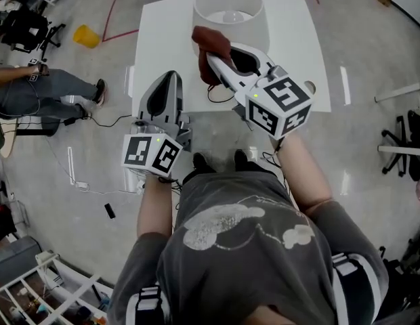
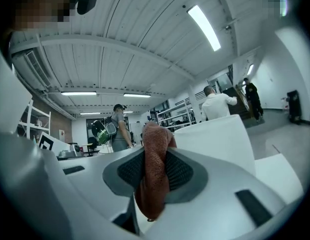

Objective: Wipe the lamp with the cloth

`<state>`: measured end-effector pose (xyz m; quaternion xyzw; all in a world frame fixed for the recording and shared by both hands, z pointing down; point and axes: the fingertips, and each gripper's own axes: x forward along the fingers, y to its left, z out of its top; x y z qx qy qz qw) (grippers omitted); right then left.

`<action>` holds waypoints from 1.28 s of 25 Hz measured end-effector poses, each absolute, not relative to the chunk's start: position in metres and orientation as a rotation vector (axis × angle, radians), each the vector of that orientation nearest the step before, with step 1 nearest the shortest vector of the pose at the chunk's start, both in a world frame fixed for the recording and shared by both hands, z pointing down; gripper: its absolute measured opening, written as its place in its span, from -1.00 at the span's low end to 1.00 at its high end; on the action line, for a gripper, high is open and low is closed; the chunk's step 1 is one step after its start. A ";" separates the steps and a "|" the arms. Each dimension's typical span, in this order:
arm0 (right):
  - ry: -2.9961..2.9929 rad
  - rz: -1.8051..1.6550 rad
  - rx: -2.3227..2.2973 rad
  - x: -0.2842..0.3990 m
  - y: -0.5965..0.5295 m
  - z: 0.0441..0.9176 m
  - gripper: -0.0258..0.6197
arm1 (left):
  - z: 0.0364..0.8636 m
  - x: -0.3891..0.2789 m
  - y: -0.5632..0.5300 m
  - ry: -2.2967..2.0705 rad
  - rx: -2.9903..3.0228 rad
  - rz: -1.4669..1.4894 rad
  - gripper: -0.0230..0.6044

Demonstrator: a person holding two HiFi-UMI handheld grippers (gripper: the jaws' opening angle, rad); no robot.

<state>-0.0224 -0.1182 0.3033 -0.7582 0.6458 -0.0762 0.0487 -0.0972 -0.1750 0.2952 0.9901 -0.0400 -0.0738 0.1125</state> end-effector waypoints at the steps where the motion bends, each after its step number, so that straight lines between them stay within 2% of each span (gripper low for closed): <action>1: 1.957 -0.225 -2.319 -0.021 -0.122 0.300 -0.64 | 0.294 -0.096 -0.179 -0.107 2.903 -0.225 -0.90; 13: 1.697 -0.273 -2.488 -0.010 -0.168 0.322 -0.64 | 0.313 -0.080 -0.233 0.156 2.874 -0.165 -0.90; 32: 1.328 -0.714 -2.654 -0.041 -0.206 0.449 -0.64 | 0.352 -0.102 -0.320 0.368 2.772 -0.050 -0.90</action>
